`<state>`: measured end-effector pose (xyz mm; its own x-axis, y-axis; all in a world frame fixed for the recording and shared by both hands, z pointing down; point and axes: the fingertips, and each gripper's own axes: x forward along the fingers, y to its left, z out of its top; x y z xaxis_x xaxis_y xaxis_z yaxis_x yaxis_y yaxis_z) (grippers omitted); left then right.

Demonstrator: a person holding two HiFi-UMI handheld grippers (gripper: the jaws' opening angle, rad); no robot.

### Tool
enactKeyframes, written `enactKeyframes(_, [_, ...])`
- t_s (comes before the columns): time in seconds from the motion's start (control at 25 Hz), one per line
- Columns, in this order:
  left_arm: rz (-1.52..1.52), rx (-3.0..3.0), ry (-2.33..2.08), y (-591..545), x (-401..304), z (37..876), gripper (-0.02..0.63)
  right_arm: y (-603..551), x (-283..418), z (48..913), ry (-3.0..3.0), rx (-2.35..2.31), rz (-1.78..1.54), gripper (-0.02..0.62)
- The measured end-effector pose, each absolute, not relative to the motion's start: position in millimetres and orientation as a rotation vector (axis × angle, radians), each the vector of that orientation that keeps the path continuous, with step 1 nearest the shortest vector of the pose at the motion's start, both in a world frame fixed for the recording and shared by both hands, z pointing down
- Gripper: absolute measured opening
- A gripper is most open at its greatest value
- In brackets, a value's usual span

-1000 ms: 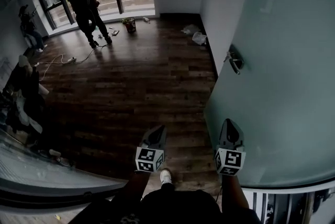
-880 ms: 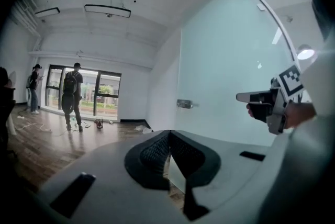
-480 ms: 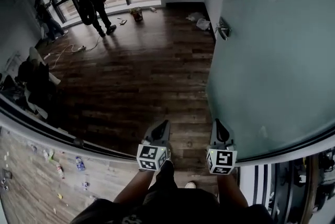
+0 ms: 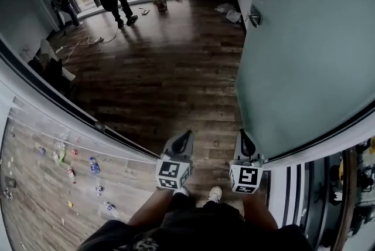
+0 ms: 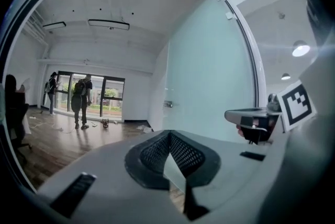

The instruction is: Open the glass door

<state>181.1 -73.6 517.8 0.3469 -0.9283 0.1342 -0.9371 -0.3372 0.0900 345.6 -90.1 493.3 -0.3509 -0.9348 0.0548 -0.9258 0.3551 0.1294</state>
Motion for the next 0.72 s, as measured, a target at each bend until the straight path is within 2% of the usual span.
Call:
enactKeyframes(0.44, [0.056,2.462,-1.679,-11,107,514,0.006,-20,263,483,-2.474,1.713,-0.161,0.015])
enactKeyframes(0.72, [0.031,2.485,-1.686,7,84,511,0.006,-4,233,478,-2.482,1.723,-0.214,0.015])
